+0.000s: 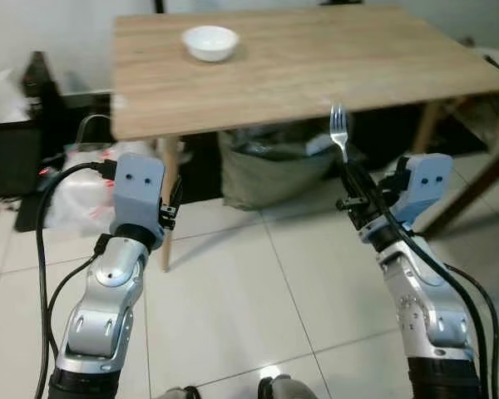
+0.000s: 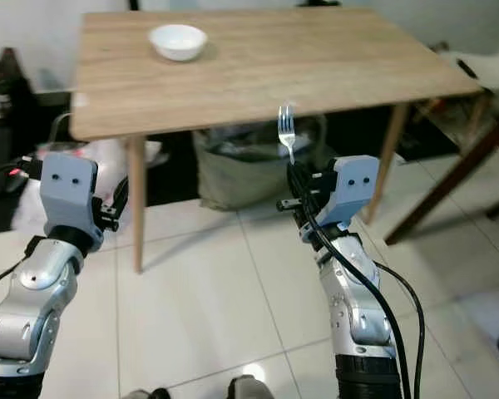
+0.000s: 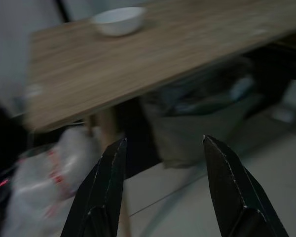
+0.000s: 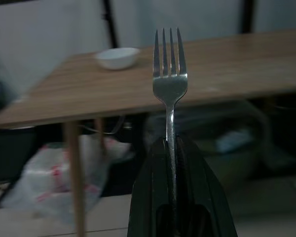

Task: Setting the table

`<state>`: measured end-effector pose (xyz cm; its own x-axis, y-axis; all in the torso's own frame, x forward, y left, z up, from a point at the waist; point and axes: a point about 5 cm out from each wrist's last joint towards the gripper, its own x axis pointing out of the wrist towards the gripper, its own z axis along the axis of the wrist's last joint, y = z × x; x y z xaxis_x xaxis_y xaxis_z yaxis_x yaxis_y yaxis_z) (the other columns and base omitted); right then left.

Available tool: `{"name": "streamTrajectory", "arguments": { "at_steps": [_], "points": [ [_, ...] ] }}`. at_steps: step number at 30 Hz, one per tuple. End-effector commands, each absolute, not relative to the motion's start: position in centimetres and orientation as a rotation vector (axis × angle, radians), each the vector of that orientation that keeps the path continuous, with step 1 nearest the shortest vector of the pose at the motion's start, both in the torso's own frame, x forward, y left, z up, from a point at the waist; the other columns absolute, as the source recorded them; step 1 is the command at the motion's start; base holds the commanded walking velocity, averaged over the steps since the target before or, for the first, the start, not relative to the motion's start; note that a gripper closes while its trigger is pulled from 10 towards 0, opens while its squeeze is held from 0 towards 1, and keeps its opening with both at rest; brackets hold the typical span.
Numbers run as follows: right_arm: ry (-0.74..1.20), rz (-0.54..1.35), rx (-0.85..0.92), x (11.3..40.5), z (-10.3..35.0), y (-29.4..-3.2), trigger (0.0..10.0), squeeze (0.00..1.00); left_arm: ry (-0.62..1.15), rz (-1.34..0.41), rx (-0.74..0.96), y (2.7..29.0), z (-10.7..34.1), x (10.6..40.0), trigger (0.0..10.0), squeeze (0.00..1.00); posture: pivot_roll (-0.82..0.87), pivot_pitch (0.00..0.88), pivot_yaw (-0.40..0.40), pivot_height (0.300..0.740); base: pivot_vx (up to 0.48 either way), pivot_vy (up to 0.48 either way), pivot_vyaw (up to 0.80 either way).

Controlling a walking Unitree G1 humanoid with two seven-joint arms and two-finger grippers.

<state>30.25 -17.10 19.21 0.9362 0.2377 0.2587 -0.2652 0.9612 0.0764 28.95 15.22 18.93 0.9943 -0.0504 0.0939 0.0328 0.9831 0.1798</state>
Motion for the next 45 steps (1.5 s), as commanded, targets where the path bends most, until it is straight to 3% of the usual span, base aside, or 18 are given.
{"name": "streamTrajectory", "arguments": {
  "at_steps": [1, 15, 26, 33, 39, 45],
  "points": [
    [-0.245, 0.241, 0.114, 30.2, 19.2, -17.6, 10.0, 0.0, -0.071, -0.043, 0.187, 15.2, 18.4, 29.0, 10.0, 0.0, -0.12, 0.058, 0.039, 0.74, 0.0, 0.0, -0.8],
    [-0.161, 0.242, 0.115, 29.9, 16.7, -17.6, 10.0, 0.0, -0.026, -0.017, 0.239, 16.5, 16.4, 28.5, 10.0, 0.0, -0.12, 0.063, 0.039, 0.74, 0.0, 0.0, -0.8],
    [0.054, 0.108, 0.104, 28.6, 9.2, -17.9, 10.0, 0.0, 0.212, 0.018, 0.204, 18.6, 8.2, 26.9, 10.0, 0.0, -0.1, 0.059, 0.014, 0.74, 0.0, 0.0, -0.8],
    [0.366, 0.065, 0.146, 24.9, 0.7, -17.9, 10.0, 0.0, 0.425, -0.036, 0.266, 19.1, 2.4, 24.5, 10.0, 0.0, -0.11, 0.049, 0.016, 0.74, 0.0, 0.0, -0.8],
    [0.461, 0.077, 0.209, 22.9, -2.1, -17.0, 10.0, 0.0, 0.601, -0.042, 0.289, 20.4, -1.7, 22.0, 10.0, 0.0, -0.11, 0.042, 0.021, 0.74, 0.0, 0.0, -0.8],
    [0.376, 0.117, 0.25, 24.2, -1.0, -16.3, 10.0, 0.0, 0.578, -0.029, 0.277, 20.5, -1.7, 22.1, 10.0, 0.0, -0.11, 0.038, 0.018, 0.74, 0.0, 0.0, -0.8]
  ]
}}
